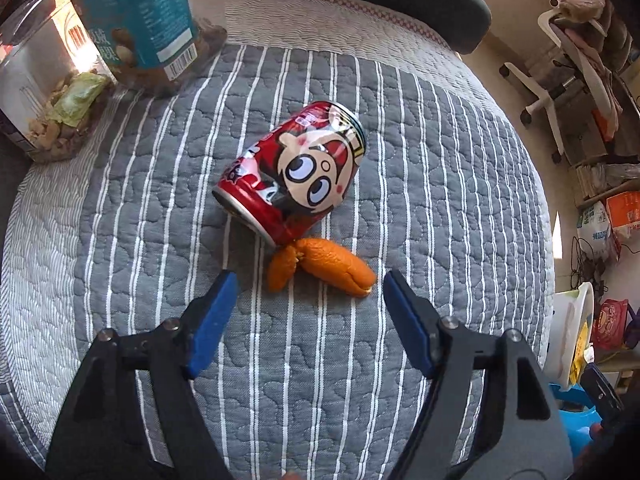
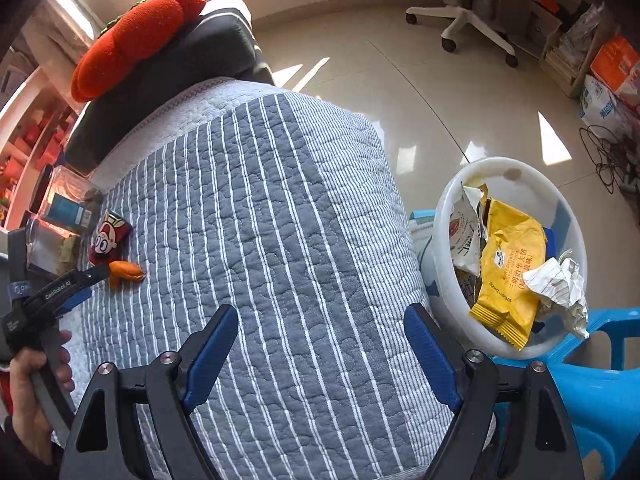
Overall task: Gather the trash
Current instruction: 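Grasp the orange peel with the left tool, then grasp the red can with the right tool while the left tool holds the peel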
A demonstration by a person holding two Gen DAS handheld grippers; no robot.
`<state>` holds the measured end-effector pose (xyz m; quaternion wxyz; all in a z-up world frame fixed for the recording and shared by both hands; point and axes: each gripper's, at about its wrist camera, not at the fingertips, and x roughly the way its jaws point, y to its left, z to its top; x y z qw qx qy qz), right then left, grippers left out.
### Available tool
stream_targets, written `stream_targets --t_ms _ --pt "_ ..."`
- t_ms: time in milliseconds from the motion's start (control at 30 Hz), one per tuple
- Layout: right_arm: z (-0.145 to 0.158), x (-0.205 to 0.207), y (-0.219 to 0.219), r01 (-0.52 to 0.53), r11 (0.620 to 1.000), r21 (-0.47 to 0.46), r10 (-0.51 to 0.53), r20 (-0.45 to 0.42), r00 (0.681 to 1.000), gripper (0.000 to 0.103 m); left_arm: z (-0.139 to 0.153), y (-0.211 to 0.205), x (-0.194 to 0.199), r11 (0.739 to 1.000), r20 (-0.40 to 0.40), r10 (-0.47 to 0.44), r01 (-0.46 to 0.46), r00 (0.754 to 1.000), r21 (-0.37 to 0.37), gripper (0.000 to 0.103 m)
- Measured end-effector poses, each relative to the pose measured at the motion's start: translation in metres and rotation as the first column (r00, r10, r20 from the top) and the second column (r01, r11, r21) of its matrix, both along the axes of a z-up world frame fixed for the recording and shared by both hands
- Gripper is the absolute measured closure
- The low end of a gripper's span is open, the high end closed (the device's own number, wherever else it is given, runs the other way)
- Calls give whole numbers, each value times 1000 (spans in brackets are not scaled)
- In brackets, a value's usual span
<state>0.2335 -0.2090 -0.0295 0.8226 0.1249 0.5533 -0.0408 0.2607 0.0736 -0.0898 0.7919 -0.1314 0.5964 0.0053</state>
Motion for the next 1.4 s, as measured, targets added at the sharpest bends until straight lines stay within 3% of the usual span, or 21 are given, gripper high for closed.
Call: stream_targets --t_ms 167,300,400,500,700,800,900,1100,1400 --pt "-6 4 2 -3 1000 -8 3 -17 1000 17 -15 -7 9 998 17 63 -63 998 5 38" --pt "-9 6 2 -2 1000 -12 2 -26 1000 17 -22 -10 12 996 23 91 -91 996 13 55" --pt "-10 6 4 -9 1000 -14 9 -27 1000 17 -23 -10 9 997 8 73 -73 997 -2 70" --pt "-11 7 9 -15 1000 -20 14 -27 1000 17 -17 -7 0 998 -22 28 -29 999 -53 76" --pt "-15 15 31 -36 999 -29 36 -26 999 17 13 18 -30 994 16 -61 62 998 -86 79" --pt "-17 20 48 -51 998 -22 50 -21 999 17 31 39 -44 996 59 -72 76 996 -57 80" --pt "-17 24 69 -65 998 0 65 -5 998 17 43 64 -53 997 100 -75 76 992 3 80" --pt "-26 33 119 -122 992 15 122 2 993 17 58 108 -65 999 154 -42 37 987 39 80" --pt "-44 54 189 -194 981 25 194 8 981 17 61 140 -75 996 181 -22 5 983 94 80"
